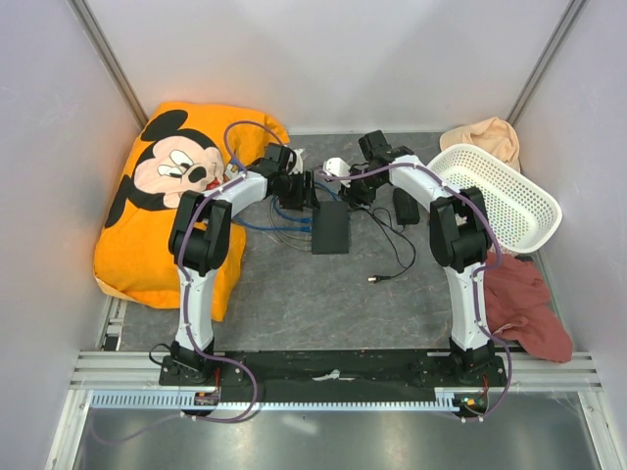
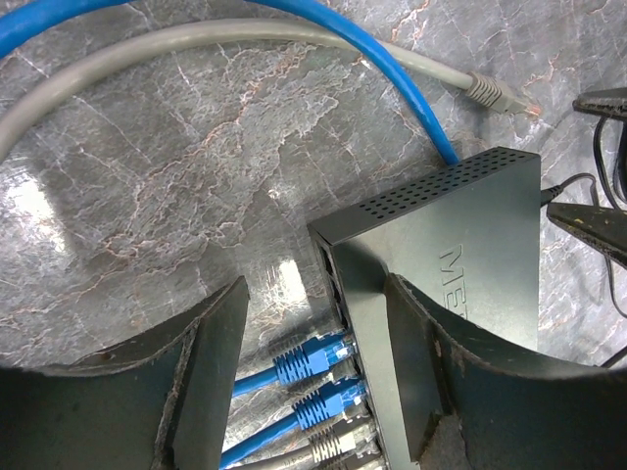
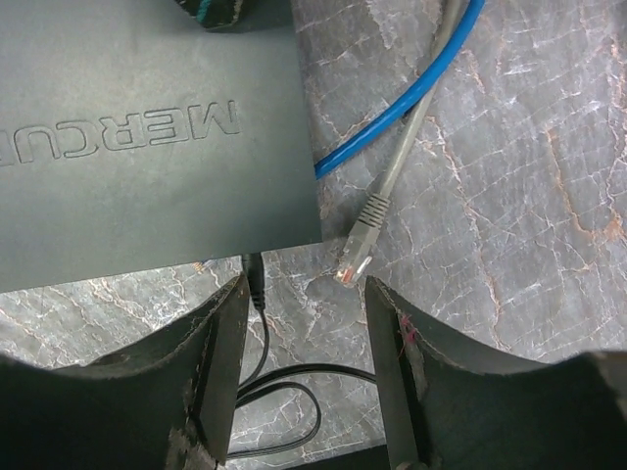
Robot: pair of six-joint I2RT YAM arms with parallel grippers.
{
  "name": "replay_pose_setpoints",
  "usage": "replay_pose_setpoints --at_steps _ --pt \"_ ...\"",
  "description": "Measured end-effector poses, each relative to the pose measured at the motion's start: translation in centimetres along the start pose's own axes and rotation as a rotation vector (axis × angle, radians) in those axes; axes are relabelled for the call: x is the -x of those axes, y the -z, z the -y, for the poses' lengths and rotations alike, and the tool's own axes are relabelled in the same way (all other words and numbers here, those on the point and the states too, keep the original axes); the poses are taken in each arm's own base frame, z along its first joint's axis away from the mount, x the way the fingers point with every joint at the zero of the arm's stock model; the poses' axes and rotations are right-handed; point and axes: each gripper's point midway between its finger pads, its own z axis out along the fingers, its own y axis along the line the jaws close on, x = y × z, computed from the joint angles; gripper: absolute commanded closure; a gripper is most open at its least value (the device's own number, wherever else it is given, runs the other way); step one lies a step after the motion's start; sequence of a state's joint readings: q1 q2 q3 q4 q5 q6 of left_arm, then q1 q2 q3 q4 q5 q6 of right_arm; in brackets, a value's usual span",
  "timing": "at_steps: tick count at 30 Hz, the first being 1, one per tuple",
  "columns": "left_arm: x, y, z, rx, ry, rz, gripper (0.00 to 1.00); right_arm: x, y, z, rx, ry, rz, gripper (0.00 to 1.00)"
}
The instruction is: Pull the plug from the switch port
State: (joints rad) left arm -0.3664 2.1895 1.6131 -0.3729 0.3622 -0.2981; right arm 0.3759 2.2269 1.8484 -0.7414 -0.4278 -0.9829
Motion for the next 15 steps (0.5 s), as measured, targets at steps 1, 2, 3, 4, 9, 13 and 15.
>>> replay_pose_setpoints --at_steps 1,2,3,4,9,13,15 --pt "0.0 0.0 0.0 0.002 -0.003 0.001 0.33 -0.1 0.0 -0.1 0.002 0.006 -0.001 0.43" --pt "0.0 0.0 0.1 0.004 -0.007 0.002 0.33 -0.1 -0.1 -0.1 0.005 0.01 -0.001 0.43" --pt "0.1 -0.1 0.1 0.007 -0.009 0.003 0.33 -0.2 -0.2 -0.3 0.011 0.014 -0.001 0.43" --pt "0.1 -0.1 0.1 0.01 -0.014 0.004 0.33 -0.4 -0.3 -0.5 0.02 0.016 -0.002 0.43" --pt "0.1 -0.2 0.3 0.016 -0.026 0.007 0.33 -1.5 -1.3 -2.2 0.066 0.021 -0.024 0.44" --pt "0.2 -0.2 0.3 0.02 -0.032 0.009 0.32 -1.7 -2.0 -3.2 0.081 0.028 -0.033 0.46" --pt "0.2 -0.2 0.3 0.022 -0.034 0.009 0.32 -1.6 -2.0 -3.1 0.072 0.032 -0.035 0.48"
